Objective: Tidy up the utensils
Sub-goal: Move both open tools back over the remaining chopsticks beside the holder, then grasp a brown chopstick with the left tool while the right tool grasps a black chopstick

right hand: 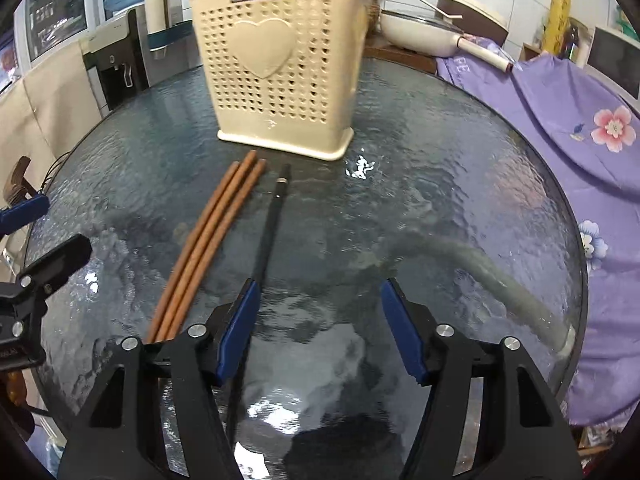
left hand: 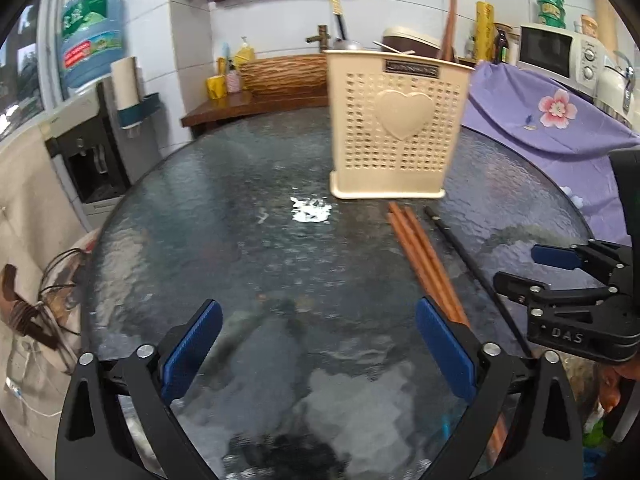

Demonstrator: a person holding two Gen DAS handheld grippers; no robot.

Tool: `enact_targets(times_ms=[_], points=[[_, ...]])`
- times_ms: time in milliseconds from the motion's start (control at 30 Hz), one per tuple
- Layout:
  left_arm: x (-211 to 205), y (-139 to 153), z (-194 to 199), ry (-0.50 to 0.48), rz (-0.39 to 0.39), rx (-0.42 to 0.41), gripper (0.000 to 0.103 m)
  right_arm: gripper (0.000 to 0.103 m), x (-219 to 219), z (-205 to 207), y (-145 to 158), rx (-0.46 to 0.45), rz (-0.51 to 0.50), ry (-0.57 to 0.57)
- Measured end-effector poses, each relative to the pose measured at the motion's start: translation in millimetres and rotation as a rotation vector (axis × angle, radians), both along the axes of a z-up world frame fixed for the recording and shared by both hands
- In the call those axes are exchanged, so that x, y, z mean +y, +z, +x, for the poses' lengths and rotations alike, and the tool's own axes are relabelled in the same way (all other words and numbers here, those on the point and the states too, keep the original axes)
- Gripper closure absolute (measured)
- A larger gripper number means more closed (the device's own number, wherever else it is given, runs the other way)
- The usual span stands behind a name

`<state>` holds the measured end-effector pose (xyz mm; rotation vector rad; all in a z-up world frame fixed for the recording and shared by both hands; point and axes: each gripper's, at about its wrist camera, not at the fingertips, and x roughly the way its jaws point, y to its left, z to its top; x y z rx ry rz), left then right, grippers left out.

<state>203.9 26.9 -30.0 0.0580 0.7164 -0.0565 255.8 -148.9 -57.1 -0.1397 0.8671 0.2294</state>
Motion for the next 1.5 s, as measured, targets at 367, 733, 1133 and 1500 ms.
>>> enact_targets(times_ms=[367,733,1133,1500], points=[[-34.0,-17.4,37.4,-0.152,-0.093,0.157,0.044,0.046,-29.4,13.5,6.9,0.030,0.145,-0.030],[-38.9,-22.9,42.8,-0.114,0.028,0.168,0.054,0.046,-27.5,11.2,7.7,0.026,0.144,-0.026],[-13.3,-15.9,42.5,-0.061,-0.055,0.177,0.054,0.048,8.4,22.5,-0.8,0.047,0.091,0.052],[-21.9,-19.6,64.6,-0.073,-0.077,0.210,0.054,0.069,33.7,57.1,-2.1,0.049,0.000,0.066]])
